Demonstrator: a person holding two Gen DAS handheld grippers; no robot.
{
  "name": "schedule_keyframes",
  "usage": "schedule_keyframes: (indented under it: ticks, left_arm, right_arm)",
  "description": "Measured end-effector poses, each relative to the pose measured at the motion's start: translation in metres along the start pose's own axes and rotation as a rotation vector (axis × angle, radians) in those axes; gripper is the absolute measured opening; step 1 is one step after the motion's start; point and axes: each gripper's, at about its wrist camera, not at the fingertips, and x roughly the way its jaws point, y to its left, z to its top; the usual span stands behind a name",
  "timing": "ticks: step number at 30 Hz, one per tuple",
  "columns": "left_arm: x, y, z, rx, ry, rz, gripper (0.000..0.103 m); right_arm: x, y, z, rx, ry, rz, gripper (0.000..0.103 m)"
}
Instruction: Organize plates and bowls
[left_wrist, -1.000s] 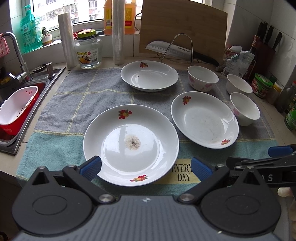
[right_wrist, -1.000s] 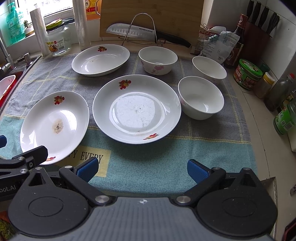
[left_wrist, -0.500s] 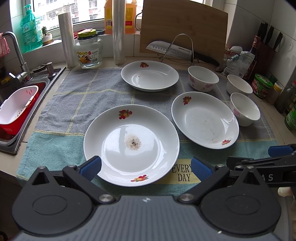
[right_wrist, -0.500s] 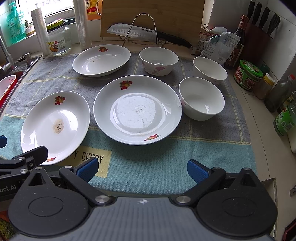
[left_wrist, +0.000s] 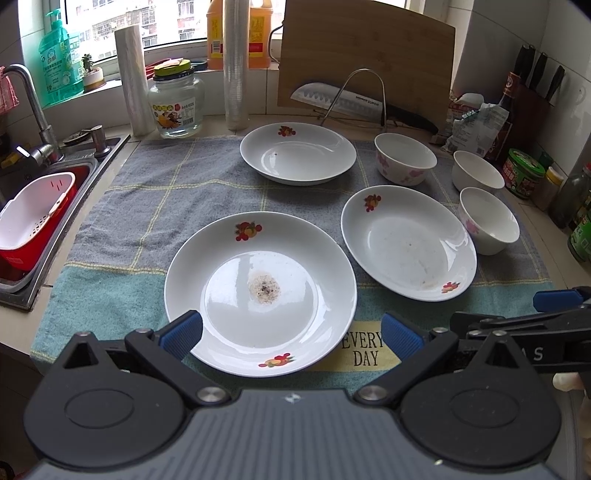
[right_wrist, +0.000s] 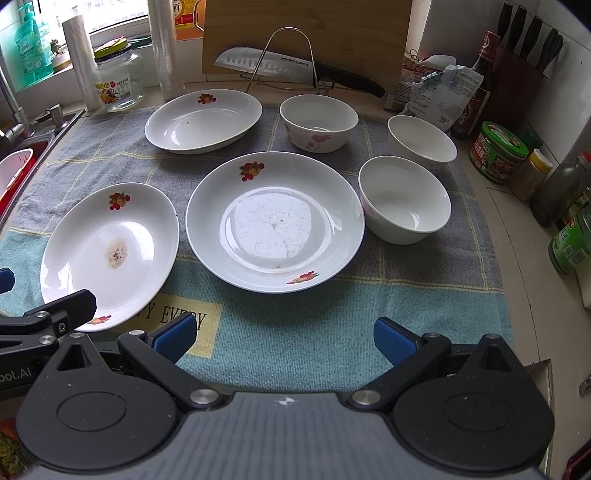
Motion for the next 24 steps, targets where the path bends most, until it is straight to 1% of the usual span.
schedule_keyframes:
  ticks: [7,13,20,24]
  left_arm:
    - [-0.001,0.003,0.004,0.010,-0.017,-0.007,0.102]
    - [-0.002,0.009,0.005,0.021,-0.035,-0.023,0.102]
    - [-0.004,0.018,0.003,0.020,-0.063,-0.058,0.102]
    - [-0.004,0.028,0.001,0.015,-0.073,-0.057,0.102]
  right_arm:
    - [-0.002,0.002,0.003,-0.015,-0.017,0.003,0.103]
    - [-0.004,0.005,0.006,-0.032,-0.049,0.020,0.103]
    - [-0.004,0.006,0.008,-0.045,-0.084,0.079,0.103]
    - [0.000,0.008,0.006,-0.065,-0.109,0.129,0.103]
